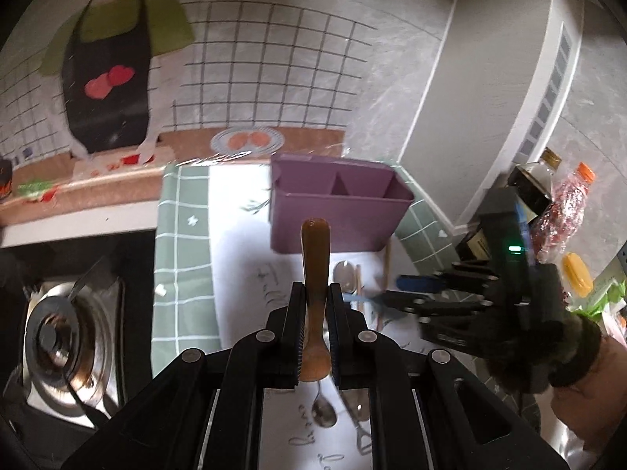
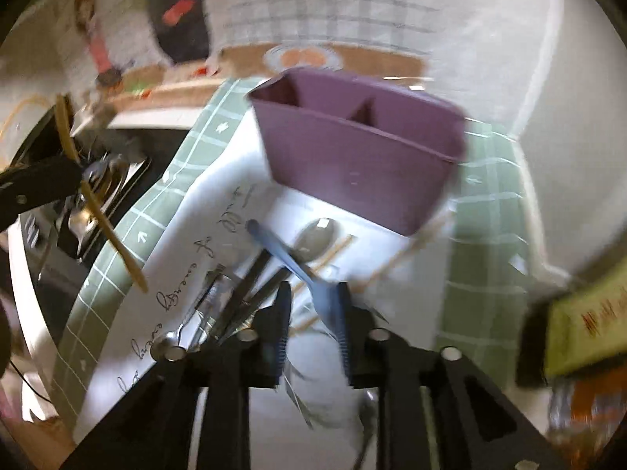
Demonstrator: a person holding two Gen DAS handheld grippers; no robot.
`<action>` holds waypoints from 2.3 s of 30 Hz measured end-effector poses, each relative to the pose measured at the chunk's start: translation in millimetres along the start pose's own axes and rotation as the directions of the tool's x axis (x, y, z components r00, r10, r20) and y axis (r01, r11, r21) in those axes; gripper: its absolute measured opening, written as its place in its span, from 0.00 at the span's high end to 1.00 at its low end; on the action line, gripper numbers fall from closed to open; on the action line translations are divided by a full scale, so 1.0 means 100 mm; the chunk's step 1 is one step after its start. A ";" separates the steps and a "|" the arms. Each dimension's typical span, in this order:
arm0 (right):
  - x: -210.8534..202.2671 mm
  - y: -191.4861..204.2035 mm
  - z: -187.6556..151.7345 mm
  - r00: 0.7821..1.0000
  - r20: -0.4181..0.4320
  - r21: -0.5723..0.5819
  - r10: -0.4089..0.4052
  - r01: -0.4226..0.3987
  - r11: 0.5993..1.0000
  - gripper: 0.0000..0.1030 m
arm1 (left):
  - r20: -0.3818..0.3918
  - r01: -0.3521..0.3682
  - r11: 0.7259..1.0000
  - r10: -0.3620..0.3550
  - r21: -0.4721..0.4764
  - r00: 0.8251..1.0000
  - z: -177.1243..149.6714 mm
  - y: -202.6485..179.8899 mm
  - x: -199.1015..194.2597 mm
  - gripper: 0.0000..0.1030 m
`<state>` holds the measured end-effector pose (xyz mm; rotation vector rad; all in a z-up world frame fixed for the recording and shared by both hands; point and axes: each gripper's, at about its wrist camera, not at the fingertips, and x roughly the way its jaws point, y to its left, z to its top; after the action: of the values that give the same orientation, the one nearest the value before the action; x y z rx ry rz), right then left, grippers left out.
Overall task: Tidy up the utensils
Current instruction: 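Lift the wooden spoon with the left tool while the right tool lifts the blue spoon toward the caddy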
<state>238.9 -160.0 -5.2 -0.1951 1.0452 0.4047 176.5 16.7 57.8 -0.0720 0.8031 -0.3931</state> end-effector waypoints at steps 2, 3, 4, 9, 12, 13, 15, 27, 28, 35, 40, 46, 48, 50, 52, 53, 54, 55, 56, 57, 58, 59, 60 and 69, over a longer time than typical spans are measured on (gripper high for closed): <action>0.18 0.08 0.06 1.000 -0.018 -0.035 0.020 -0.020 0.999 0.77 | -0.008 -0.012 1.000 0.011 -0.012 1.000 -0.04 0.04 -0.01 0.89; 0.24 0.10 0.09 0.999 -0.023 -0.044 0.026 -0.027 0.999 0.77 | -0.012 -0.016 1.000 0.016 -0.018 1.000 -0.06 0.06 -0.02 0.89; 0.31 0.14 0.12 0.999 -0.030 -0.056 0.030 -0.032 0.998 0.77 | -0.014 -0.018 1.000 0.018 -0.022 1.000 -0.07 0.07 -0.02 0.89; 0.61 0.35 0.27 0.998 -0.057 -0.150 0.039 -0.047 0.988 0.77 | -0.022 -0.033 0.999 0.033 -0.041 0.999 -0.11 0.15 -0.03 0.89; 0.78 0.40 0.35 0.996 -0.077 -0.168 0.040 -0.052 0.984 0.76 | -0.027 -0.034 0.998 0.033 -0.044 0.999 -0.12 0.17 -0.03 0.89; 0.84 0.40 0.38 0.995 -0.088 -0.165 0.041 -0.055 0.985 0.74 | -0.028 -0.033 0.998 0.032 -0.044 0.999 -0.13 0.17 -0.04 0.89; 0.94 0.38 0.40 0.994 -0.104 -0.150 0.032 -0.047 0.987 0.69 | -0.031 -0.031 0.999 0.030 -0.041 0.999 -0.14 0.17 -0.04 0.89; 0.09 0.06 0.19 0.996 0.000 0.116 0.086 -0.086 0.989 0.90 | -0.029 0.041 0.999 -0.041 -0.018 0.999 -0.09 0.13 0.02 0.89; -0.06 0.03 0.17 0.996 0.025 0.132 0.084 -0.087 0.987 0.90 | -0.028 0.049 0.999 -0.049 -0.017 0.998 -0.07 0.12 0.02 0.89; -0.80 -0.01 0.09 0.990 0.137 0.179 0.031 -0.056 0.982 0.96 | 0.039 0.104 0.994 -0.105 0.017 0.994 0.21 0.00 -0.10 0.89; -1.14 0.00 0.18 0.980 0.200 0.198 0.017 -0.057 0.979 0.96 | 0.078 0.110 0.993 -0.114 0.052 0.990 0.42 -0.09 -0.21 0.89; -1.67 -0.07 0.50 0.952 0.303 0.194 -0.048 -0.012 0.981 0.96 | 0.186 0.111 0.989 -0.129 0.102 0.974 0.94 -0.23 -0.43 0.89; -1.90 -0.14 0.64 0.933 0.353 0.208 -0.073 -0.002 0.978 0.96 | 0.234 0.105 0.988 -0.129 0.114 0.964 1.20 -0.27 -0.49 0.89; -2.13 -0.22 0.81 0.908 0.403 0.226 -0.115 0.023 0.974 0.96 | 0.277 0.086 0.989 -0.116 0.118 0.954 1.44 -0.30 -0.51 0.89; -2.24 -0.29 0.94 0.890 0.434 0.246 -0.139 0.032 0.969 0.96 | 0.296 0.071 0.991 -0.101 0.112 0.950 1.64 -0.31 -0.46 0.89; -2.27 -0.35 1.00 0.884 0.445 0.254 -0.143 0.029 0.967 0.96 | 0.300 0.063 0.992 -0.093 0.107 0.949 1.70 -0.31 -0.41 0.89; -2.27 -0.39 1.06 0.879 0.450 0.265 -0.158 0.038 0.964 0.96 | 0.301 0.059 0.993 -0.088 0.103 0.950 1.76 -0.31 -0.36 0.89; -2.24 -0.43 1.10 0.876 0.450 0.273 -0.174 0.051 0.961 0.96 | 0.297 0.060 0.993 -0.087 0.099 0.951 1.79 -0.31 -0.31 0.89; -2.18 -0.48 1.14 0.876 0.444 0.279 -0.190 0.067 0.958 0.96 | 0.290 0.063 0.994 -0.087 0.092 0.953 1.82 -0.30 -0.23 0.89; -2.14 -0.50 1.16 0.877 0.437 0.283 -0.200 0.077 0.956 0.96 | 0.283 0.064 0.994 -0.086 0.086 0.955 1.85 -0.30 -0.17 0.89; -2.07 -0.54 1.18 0.881 0.427 0.287 -0.204 0.081 0.954 0.96 | 0.271 0.059 0.995 -0.078 0.080 0.960 1.86 -0.29 -0.06 0.89; -1.98 -0.58 1.20 0.886 0.416 0.292 -0.203 0.081 0.953 0.96 | 0.260 0.053 0.996 -0.072 0.076 0.963 1.86 -0.29 0.01 0.89; -1.88 -0.62 1.21 0.890 0.404 0.300 -0.209 0.087 0.950 0.96 | 0.243 0.050 0.996 -0.066 0.070 0.968 1.86 -0.27 0.12 0.89; -1.02 -0.84 1.20 0.941 0.293 0.313 -0.171 0.075 0.947 0.96 | 0.124 0.014 0.998 -0.021 0.053 0.992 1.73 -0.15 0.94 0.89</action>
<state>324.6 -218.6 139.6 0.0739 0.7579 0.1512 353.9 -46.3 116.6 -0.0545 0.6692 -0.4216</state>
